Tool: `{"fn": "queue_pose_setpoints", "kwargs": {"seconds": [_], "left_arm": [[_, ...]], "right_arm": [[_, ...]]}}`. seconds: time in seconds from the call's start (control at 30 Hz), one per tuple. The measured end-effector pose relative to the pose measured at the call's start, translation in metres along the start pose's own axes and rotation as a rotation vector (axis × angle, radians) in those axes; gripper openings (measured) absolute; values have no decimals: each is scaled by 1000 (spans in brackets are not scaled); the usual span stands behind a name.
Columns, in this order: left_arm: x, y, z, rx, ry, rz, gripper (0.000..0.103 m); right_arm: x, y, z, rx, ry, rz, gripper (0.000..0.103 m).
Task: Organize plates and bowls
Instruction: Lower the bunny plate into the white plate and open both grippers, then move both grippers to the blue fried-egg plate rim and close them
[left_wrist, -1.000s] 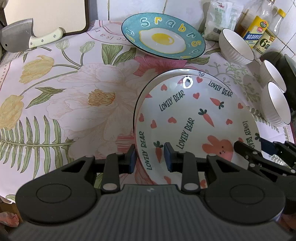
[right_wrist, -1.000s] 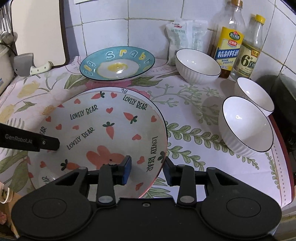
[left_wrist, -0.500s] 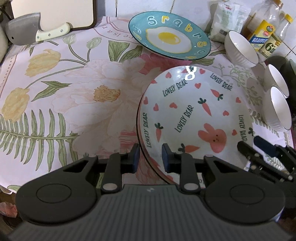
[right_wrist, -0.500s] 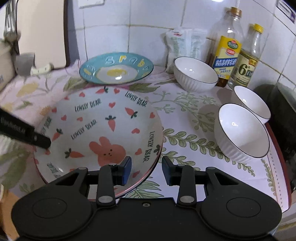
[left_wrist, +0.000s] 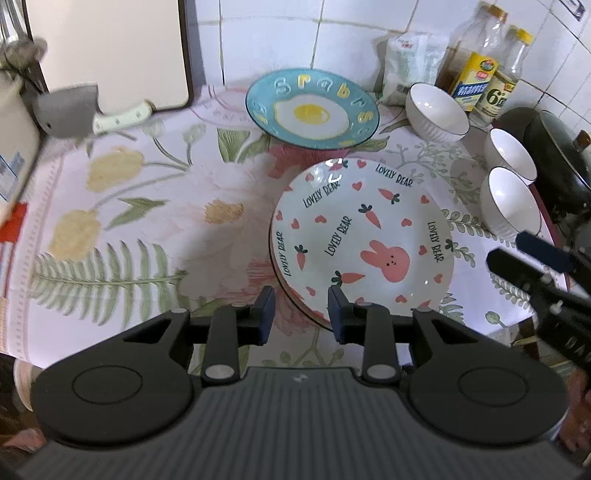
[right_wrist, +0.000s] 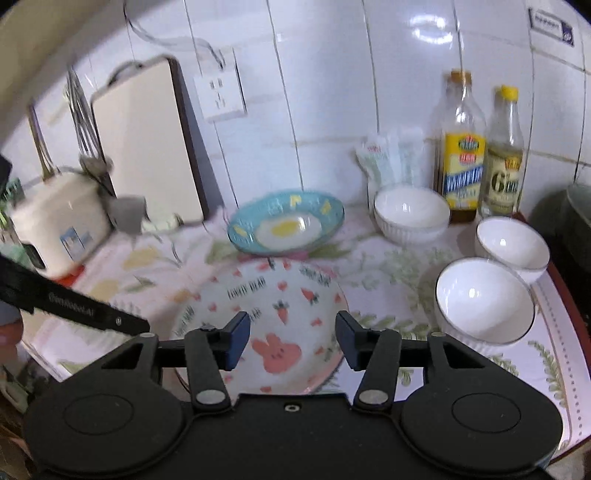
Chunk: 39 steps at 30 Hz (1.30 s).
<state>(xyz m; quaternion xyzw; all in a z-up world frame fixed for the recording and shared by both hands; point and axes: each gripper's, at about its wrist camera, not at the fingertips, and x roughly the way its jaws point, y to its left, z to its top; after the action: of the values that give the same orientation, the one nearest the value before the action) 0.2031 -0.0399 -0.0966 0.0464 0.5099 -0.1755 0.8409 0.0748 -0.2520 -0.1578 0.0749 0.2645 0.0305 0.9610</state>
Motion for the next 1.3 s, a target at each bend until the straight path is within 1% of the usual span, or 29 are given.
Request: {"fn": "queue_pose_setpoints", "kwargs": {"seconds": [0.2, 0.37, 0.43, 0.53, 0.63, 0.7, 0.77, 0.8, 0.83, 0.87, 0.93, 1.07, 1.13, 1.23, 1.3], "left_arm": [[-33, -4, 3, 28, -40, 12, 30], [-53, -7, 6, 34, -78, 32, 36], [-58, -8, 8, 31, -89, 41, 41], [-64, -8, 12, 17, -104, 41, 43], [-66, -8, 17, 11, -126, 41, 49], [-65, -8, 20, 11, -139, 32, 51], [-61, -9, 23, 20, -152, 29, 51], [-58, -10, 24, 30, -166, 29, 53], [-54, -11, 25, 41, -185, 27, 57], [-49, -11, 27, 44, -200, 24, 59], [-38, -9, 30, 39, -230, 7, 62], [-10, 2, 40, 8, -267, -49, 67], [5, 11, 45, 0, -301, -55, 71], [26, 24, 52, -4, -340, -47, 72], [39, 33, 60, -11, -356, -60, 75]], "right_arm": [[-26, 2, 16, -4, -80, 30, 60], [-45, 6, 28, -28, -139, 54, 64], [-51, 8, 31, -48, -152, 70, 65], [-54, 7, 38, -69, -163, 86, 68], [-54, 5, 46, -75, -178, 113, 72], [-53, 6, 50, -97, -191, 128, 73], [-48, 5, 55, -113, -208, 138, 76], [-45, 4, 57, -115, -214, 142, 78], [-41, 3, 58, -117, -222, 152, 86], [-38, 3, 59, -120, -232, 164, 91], [-27, 0, 57, -138, -268, 181, 91], [0, -3, 59, -165, -293, 147, 92], [16, -9, 61, -156, -304, 140, 93], [49, -20, 66, -109, -275, 126, 93], [72, -29, 69, -62, -243, 126, 93]]}}
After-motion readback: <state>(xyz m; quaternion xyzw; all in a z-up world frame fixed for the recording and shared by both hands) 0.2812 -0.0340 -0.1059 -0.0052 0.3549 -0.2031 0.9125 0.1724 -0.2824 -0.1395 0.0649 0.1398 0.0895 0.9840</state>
